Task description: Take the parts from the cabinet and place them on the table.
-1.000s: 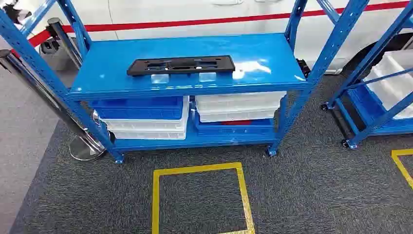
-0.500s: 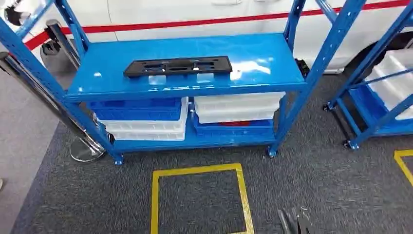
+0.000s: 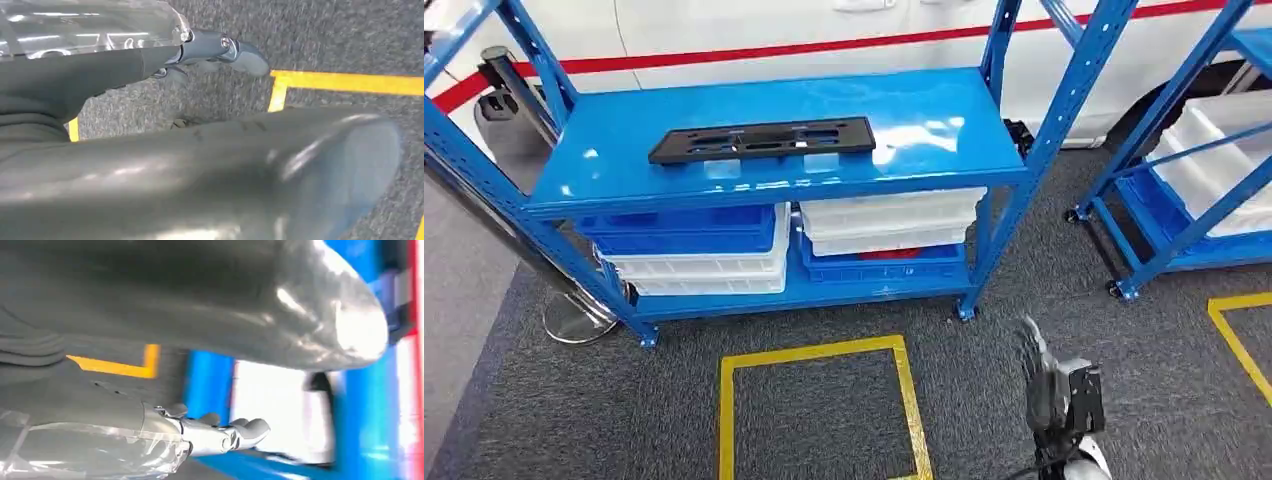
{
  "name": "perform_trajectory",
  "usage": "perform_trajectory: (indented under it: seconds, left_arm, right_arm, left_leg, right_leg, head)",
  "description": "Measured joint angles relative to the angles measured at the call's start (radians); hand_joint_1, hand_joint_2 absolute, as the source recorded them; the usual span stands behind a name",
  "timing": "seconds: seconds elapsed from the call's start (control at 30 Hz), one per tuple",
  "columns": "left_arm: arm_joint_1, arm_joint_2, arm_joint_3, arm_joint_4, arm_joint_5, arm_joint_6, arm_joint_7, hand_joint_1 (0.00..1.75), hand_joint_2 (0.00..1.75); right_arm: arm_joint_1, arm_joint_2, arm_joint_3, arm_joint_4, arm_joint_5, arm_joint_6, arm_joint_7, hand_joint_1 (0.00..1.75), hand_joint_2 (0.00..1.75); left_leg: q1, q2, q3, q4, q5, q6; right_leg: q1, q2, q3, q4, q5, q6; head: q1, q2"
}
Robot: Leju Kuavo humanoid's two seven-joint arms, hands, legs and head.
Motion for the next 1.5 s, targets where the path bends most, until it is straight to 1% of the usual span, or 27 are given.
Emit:
perform_trajectory:
  seconds: [0.07,0.1,0.13,0.17,0.23,0.27,0.3,0.33,0.4,0.43,0.47,0.57,0.63,0.67,0.73,0.77,0.8,0.87,0.93,1.0,1.13,1.2,1.3,1.33,1.37,1.4,1.5]
  left_arm:
    - [-0.001,0.002,0.011,0.0,0.0,0.0,-0.002,0.0,0.0]
    - [-0.002,0.001,0.018,0.0,0.002,0.0,-0.002,0.0,0.0]
    - [-0.002,0.0,0.024,0.001,0.003,0.0,-0.003,0.0,0.0]
    - [-0.004,0.0,0.03,0.001,0.006,0.0,-0.005,0.0,0.0]
    - [-0.005,0.0,0.04,0.003,0.007,0.0,-0.006,0.0,0.0]
    - [-0.004,-0.001,0.05,0.005,0.008,0.0,-0.007,0.0,0.0]
    - [-0.004,-0.001,0.057,0.007,0.009,-0.001,-0.008,0.0,0.0]
    - [-0.005,-0.002,0.063,0.008,0.01,-0.001,-0.01,0.0,0.0]
    - [-0.007,-0.007,0.077,0.009,0.012,-0.001,-0.014,0.0,0.0]
    - [-0.008,-0.007,0.084,0.01,0.016,-0.001,-0.014,0.0,0.0]
    - [-0.009,-0.007,0.091,0.01,0.018,-0.001,-0.015,0.0,0.0]
    - [-0.01,-0.01,0.113,0.01,0.022,-0.001,-0.017,0.0,0.0]
    - [-0.012,-0.012,0.127,0.011,0.024,0.0,-0.018,0.0,0.0]
    - [-0.014,-0.014,0.132,0.011,0.025,0.0,-0.019,0.0,0.0]
    - [-0.014,-0.016,0.148,0.011,0.028,0.0,-0.019,0.0,0.0]
    - [-0.013,-0.017,0.156,0.013,0.03,0.001,-0.019,0.0,0.0]
    - [-0.011,-0.019,0.161,0.015,0.031,0.002,-0.019,0.0,0.0]
    - [-0.011,-0.025,0.174,0.016,0.033,0.002,-0.02,0.0,0.0]
    - [-0.011,-0.028,0.19,0.018,0.034,0.002,-0.023,0.0,0.0]
    - [-0.015,-0.032,0.204,0.023,0.035,0.002,-0.026,0.0,0.0]
    - [-0.017,-0.036,0.224,0.024,0.036,0.0,-0.032,0.0,0.0]
    - [-0.02,-0.042,0.235,0.024,0.033,-0.002,-0.037,0.0,0.0]
    - [-0.022,-0.047,0.252,0.025,0.019,-0.004,-0.042,0.0,0.0]
    - [-0.022,-0.048,0.254,0.025,0.018,-0.005,-0.043,0.0,0.0]
    - [-0.022,-0.05,0.256,0.026,0.016,-0.005,-0.043,0.0,0.0]
    - [-0.022,-0.051,0.26,0.026,0.014,-0.005,-0.044,0.0,0.0]
    - [-0.021,-0.06,0.266,0.028,0.009,-0.004,-0.047,0.0,0.0]
  right_arm:
    - [0.003,-0.001,0.032,-0.076,-0.011,0.0,-0.01,0.0,0.0]
    - [0.002,-0.003,0.047,-0.113,-0.018,-0.002,-0.018,0.0,0.0]
    - [0.001,-0.006,0.064,-0.146,-0.025,-0.004,-0.024,0.0,0.0]
    - [-0.004,-0.014,0.083,-0.179,-0.029,-0.006,-0.03,0.0,0.0]
    - [-0.004,-0.026,0.114,-0.232,-0.039,-0.016,-0.037,0.0,0.0]
    - [-0.002,-0.032,0.136,-0.266,-0.045,-0.024,-0.042,0.0,0.0]
    - [-0.002,-0.04,0.157,-0.296,-0.05,-0.029,-0.049,0.0,0.0]
    - [-0.004,-0.049,0.178,-0.325,-0.056,-0.037,-0.056,0.0,0.0]
    - [-0.009,-0.069,0.224,-0.387,-0.062,-0.057,-0.066,0.0,0.0]
    - [-0.014,-0.079,0.246,-0.416,-0.063,-0.069,-0.072,0.0,0.0]
    - [-0.02,-0.09,0.269,-0.439,-0.064,-0.083,-0.076,0.0,0.0]
    - [-0.022,-0.122,0.343,-0.511,-0.07,-0.13,-0.091,0.0,0.0]
    - [-0.03,-0.142,0.397,-0.564,-0.072,-0.161,-0.099,0.0,0.0]
    - [-0.036,-0.152,0.416,-0.582,-0.073,-0.172,-0.105,0.0,0.0]
    - [-0.042,-0.174,0.465,-0.626,-0.077,-0.206,-0.11,0.0,0.0]
    - [-0.043,-0.188,0.493,-0.647,-0.079,-0.223,-0.116,0.0,0.0]
    - [-0.044,-0.2,0.517,-0.663,-0.08,-0.236,-0.122,0.0,0.0]
    - [-0.049,-0.226,0.565,-0.701,-0.082,-0.265,-0.13,0.0,0.0]
    - [-0.06,-0.258,0.617,-0.746,-0.089,-0.298,-0.142,0.0,0.0]
    - [-0.069,-0.287,0.663,-0.778,-0.096,-0.325,-0.147,0.0,0.0]
    - [-0.074,-0.334,0.734,-0.834,-0.104,-0.366,-0.164,0.0,0.0]
    - [-0.08,-0.367,0.772,-0.865,-0.113,-0.387,-0.173,0.0,0.0]
    - [-0.079,-0.405,0.809,-0.882,-0.13,-0.396,-0.182,0.0,0.0]
    - [-0.078,-0.412,0.816,-0.882,-0.134,-0.392,-0.182,0.0,0.0]
    - [-0.077,-0.417,0.821,-0.883,-0.141,-0.378,-0.182,0.0,0.0]
    - [-0.075,-0.422,0.824,-0.885,-0.147,-0.364,-0.182,0.0,0.0]
    - [-0.073,-0.426,0.828,-0.888,-0.151,-0.326,-0.182,0.0,0.0]
  left_leg:
    - [-0.004,0.0,-0.001,-0.006,0.004,0.005]
    - [0.009,0.003,0.008,-0.026,0.015,0.01]
    - [0.006,0.008,0.012,-0.033,0.02,0.012]
    - [0.007,0.009,0.012,-0.034,0.021,0.019]
    - [0.006,0.01,0.01,-0.034,0.021,0.02]
    - [0.005,0.011,0.01,-0.033,0.021,0.021]
    - [0.005,0.012,0.01,-0.033,0.018,0.02]
    - [0.005,0.012,0.012,-0.032,0.017,0.018]
    - [0.007,0.012,0.017,-0.028,0.009,0.012]
    - [0.006,0.013,0.018,-0.023,0.004,0.006]
    - [-0.001,0.013,0.015,-0.016,-0.002,-0.001]
    - [0.003,0.016,0.017,-0.021,-0.005,-0.015]
    - [0.007,0.014,0.016,-0.001,-0.018,-0.028]
    - [0.007,0.013,-0.006,0.044,-0.044,-0.03]
    - [0.009,0.013,-0.095,0.207,-0.111,-0.036]
    - [0.01,0.013,-0.138,0.277,-0.126,-0.038]
    - [0.011,0.013,-0.163,0.303,-0.116,-0.038]
    - [0.012,0.013,-0.143,0.217,-0.032,-0.035]
    - [0.012,0.011,-0.075,0.037,0.075,-0.024]
    - [0.003,0.008,-0.051,0.001,0.04,-0.013]
    - [0.001,0.007,-0.038,-0.004,0.029,0.009]
    - [0.004,0.006,-0.009,-0.016,0.02,0.024]
    - [0.002,0.006,0.013,-0.017,-0.002,0.031]
    - [0.001,0.006,0.022,-0.017,-0.01,0.03]
    - [0.0,0.006,0.035,-0.017,-0.019,0.029]
    - [0.0,0.005,0.051,-0.017,-0.029,0.028]
    - [0.001,0.007,0.085,-0.02,-0.062,0.019]
  right_leg:
    - [-0.004,0.001,0.0,-0.006,0.004,0.012]
    - [0.001,0.001,0.001,-0.003,0.0,0.019]
    - [-0.002,-0.007,-0.004,0.013,-0.013,0.023]
    - [-0.003,-0.011,-0.03,0.066,-0.049,0.026]
    - [-0.006,-0.013,-0.098,0.207,-0.116,0.032]
    - [-0.007,-0.013,-0.13,0.271,-0.134,0.036]
    - [-0.009,-0.013,-0.138,0.283,-0.124,0.038]
    - [-0.011,-0.014,-0.122,0.247,-0.089,0.04]
    - [-0.014,-0.021,-0.041,0.087,0.0,0.04]
    - [-0.015,-0.03,-0.005,0.009,0.017,0.036]
    - [-0.005,-0.033,0.004,-0.011,-0.001,0.03]
    - [-0.002,-0.027,0.002,-0.009,-0.002,0.009]
    - [-0.009,-0.026,0.015,-0.022,0.001,-0.003]
    - [-0.009,-0.026,0.02,-0.024,-0.003,-0.009]
    - [-0.007,-0.026,0.028,-0.023,-0.011,-0.016]
    - [-0.007,-0.025,0.031,-0.023,-0.015,-0.016]
    - [-0.007,-0.022,0.037,-0.023,-0.02,-0.015]
    - [-0.007,-0.018,0.055,-0.023,-0.034,-0.012]
    - [-0.007,-0.016,0.079,-0.024,-0.053,-0.005]
    - [-0.004,-0.011,0.08,-0.022,-0.064,0.01]
    - [-0.008,-0.013,0.091,-0.017,-0.062,0.027]
    - [-0.011,-0.016,0.069,0.045,-0.076,0.034]
    - [-0.01,-0.017,-0.085,0.261,-0.151,0.04]
    - [-0.01,-0.017,-0.121,0.293,-0.154,0.041]
    - [-0.01,-0.017,-0.137,0.28,-0.13,0.041]
    - [-0.009,-0.017,-0.129,0.229,-0.086,0.036]
    - [0.003,-0.026,-0.078,0.007,0.085,0.011]
  head:
    - [0.0,0.0]
    - [0.001,0.0]
    - [0.001,0.0]
    - [0.003,0.0]
    - [0.003,0.0]
    - [0.003,0.0]
    - [0.003,0.0]
    - [0.003,0.0]
    - [0.003,0.0]
    - [0.004,0.0]
    - [0.004,0.0]
    - [0.002,0.0]
    - [0.002,0.0]
    - [0.0,0.0]
    - [0.0,0.0]
    - [0.0,0.0]
    - [0.0,0.0]
    - [0.0,0.0]
    - [0.0,0.0]
    - [0.0,0.0]
    - [0.001,0.0]
    - [0.003,0.0]
    - [0.004,0.0]
    - [0.004,0.0]
    - [0.004,0.0]
    - [0.004,0.0]
    - [0.005,0.0]
